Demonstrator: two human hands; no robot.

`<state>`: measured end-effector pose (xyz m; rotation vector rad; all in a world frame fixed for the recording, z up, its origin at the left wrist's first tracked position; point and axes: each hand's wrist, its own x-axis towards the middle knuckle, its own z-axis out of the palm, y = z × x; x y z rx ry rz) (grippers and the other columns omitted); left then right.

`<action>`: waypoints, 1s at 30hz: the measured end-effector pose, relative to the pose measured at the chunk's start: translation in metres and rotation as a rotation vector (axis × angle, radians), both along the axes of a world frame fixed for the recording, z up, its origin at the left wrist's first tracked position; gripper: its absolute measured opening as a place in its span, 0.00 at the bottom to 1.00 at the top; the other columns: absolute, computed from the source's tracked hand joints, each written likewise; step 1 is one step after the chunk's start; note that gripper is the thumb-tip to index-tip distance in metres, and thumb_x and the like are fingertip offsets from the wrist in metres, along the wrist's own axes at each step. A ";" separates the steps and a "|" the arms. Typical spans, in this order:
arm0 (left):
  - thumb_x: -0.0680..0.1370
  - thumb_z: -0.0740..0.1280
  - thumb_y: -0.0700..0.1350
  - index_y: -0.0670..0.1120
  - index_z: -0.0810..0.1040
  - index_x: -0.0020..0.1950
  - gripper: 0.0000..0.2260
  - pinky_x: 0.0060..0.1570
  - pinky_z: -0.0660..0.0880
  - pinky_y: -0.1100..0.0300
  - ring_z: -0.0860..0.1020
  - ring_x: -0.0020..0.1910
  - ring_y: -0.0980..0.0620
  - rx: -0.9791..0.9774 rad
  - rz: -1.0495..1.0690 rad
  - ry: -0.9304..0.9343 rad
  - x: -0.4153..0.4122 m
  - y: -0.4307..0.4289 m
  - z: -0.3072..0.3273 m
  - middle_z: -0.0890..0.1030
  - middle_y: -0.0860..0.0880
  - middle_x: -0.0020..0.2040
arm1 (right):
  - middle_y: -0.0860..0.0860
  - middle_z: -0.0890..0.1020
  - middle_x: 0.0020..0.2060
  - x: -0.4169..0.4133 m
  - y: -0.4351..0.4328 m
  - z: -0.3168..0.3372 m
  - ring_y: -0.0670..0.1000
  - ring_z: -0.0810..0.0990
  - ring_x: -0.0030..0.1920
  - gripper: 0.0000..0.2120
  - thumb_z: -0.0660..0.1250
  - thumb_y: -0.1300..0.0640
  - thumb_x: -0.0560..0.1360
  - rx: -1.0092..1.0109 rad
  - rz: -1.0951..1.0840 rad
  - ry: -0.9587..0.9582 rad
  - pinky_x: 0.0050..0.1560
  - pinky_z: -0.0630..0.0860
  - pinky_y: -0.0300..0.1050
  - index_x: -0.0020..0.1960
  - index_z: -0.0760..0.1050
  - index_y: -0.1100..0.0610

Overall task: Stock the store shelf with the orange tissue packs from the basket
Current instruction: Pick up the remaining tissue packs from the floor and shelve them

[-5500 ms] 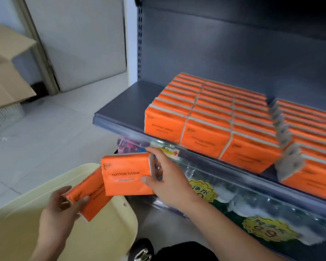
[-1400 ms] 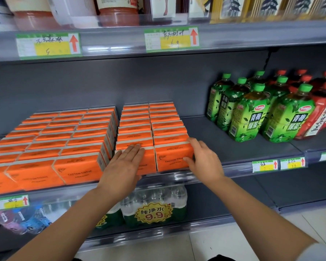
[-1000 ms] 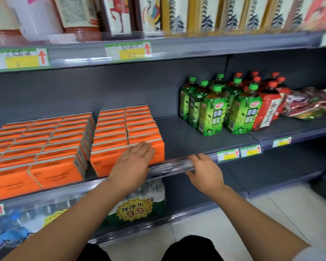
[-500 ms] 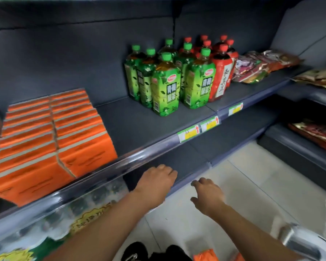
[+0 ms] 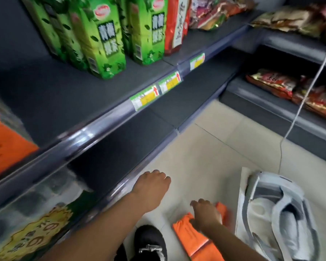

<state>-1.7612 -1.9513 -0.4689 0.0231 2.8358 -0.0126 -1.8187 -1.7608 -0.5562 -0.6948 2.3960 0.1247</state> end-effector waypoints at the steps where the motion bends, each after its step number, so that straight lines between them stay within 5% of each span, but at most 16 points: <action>1: 0.75 0.64 0.38 0.45 0.70 0.59 0.13 0.49 0.69 0.54 0.72 0.58 0.46 0.021 0.007 -0.013 -0.001 0.004 -0.010 0.74 0.47 0.57 | 0.51 0.72 0.64 0.005 0.006 -0.010 0.54 0.70 0.67 0.22 0.66 0.49 0.75 0.013 -0.027 -0.029 0.62 0.72 0.47 0.68 0.67 0.50; 9: 0.76 0.64 0.38 0.45 0.70 0.60 0.13 0.51 0.68 0.56 0.71 0.59 0.47 0.135 0.015 -0.129 0.001 0.021 -0.079 0.74 0.48 0.57 | 0.50 0.73 0.62 0.021 0.022 -0.075 0.52 0.72 0.65 0.26 0.70 0.42 0.70 0.033 -0.317 -0.136 0.58 0.72 0.45 0.63 0.68 0.51; 18: 0.76 0.65 0.38 0.46 0.70 0.57 0.11 0.53 0.69 0.54 0.71 0.59 0.47 0.208 0.048 -0.202 0.016 0.024 -0.123 0.74 0.48 0.57 | 0.55 0.77 0.61 0.032 -0.001 -0.131 0.56 0.70 0.64 0.35 0.68 0.49 0.73 0.168 -0.126 0.107 0.62 0.64 0.49 0.72 0.59 0.64; 19: 0.76 0.65 0.39 0.46 0.70 0.57 0.12 0.53 0.69 0.54 0.71 0.59 0.47 0.212 0.051 -0.203 0.017 0.023 -0.126 0.74 0.48 0.57 | 0.55 0.79 0.56 0.032 -0.002 -0.132 0.56 0.73 0.61 0.34 0.72 0.48 0.69 0.149 -0.108 0.128 0.59 0.67 0.50 0.68 0.65 0.64; 21: 0.76 0.65 0.39 0.47 0.70 0.57 0.11 0.53 0.69 0.54 0.71 0.59 0.47 0.217 0.055 -0.198 0.017 0.023 -0.128 0.74 0.48 0.57 | 0.54 0.81 0.37 0.031 -0.002 -0.133 0.56 0.78 0.43 0.31 0.83 0.46 0.46 0.128 -0.057 0.108 0.44 0.74 0.51 0.44 0.79 0.59; 23: 0.76 0.65 0.40 0.47 0.70 0.57 0.11 0.52 0.69 0.55 0.71 0.59 0.47 0.232 0.061 -0.194 0.016 0.023 -0.130 0.74 0.48 0.57 | 0.53 0.78 0.30 0.031 -0.002 -0.136 0.56 0.79 0.35 0.28 0.82 0.47 0.36 0.018 -0.045 0.164 0.37 0.75 0.50 0.32 0.78 0.55; 26: 0.76 0.65 0.40 0.49 0.68 0.61 0.15 0.53 0.70 0.55 0.71 0.60 0.48 0.263 0.098 -0.183 0.012 0.024 -0.134 0.73 0.49 0.59 | 0.53 0.77 0.50 0.023 -0.010 -0.127 0.57 0.78 0.52 0.22 0.76 0.49 0.61 -0.142 -0.141 0.004 0.48 0.73 0.49 0.53 0.77 0.53; 30: 0.78 0.65 0.44 0.52 0.52 0.77 0.32 0.60 0.71 0.54 0.68 0.67 0.50 0.372 0.236 -0.216 0.009 0.021 -0.135 0.66 0.51 0.70 | 0.52 0.76 0.49 0.011 -0.031 -0.111 0.56 0.77 0.50 0.24 0.68 0.46 0.63 -0.510 -0.103 -0.067 0.47 0.72 0.47 0.57 0.76 0.54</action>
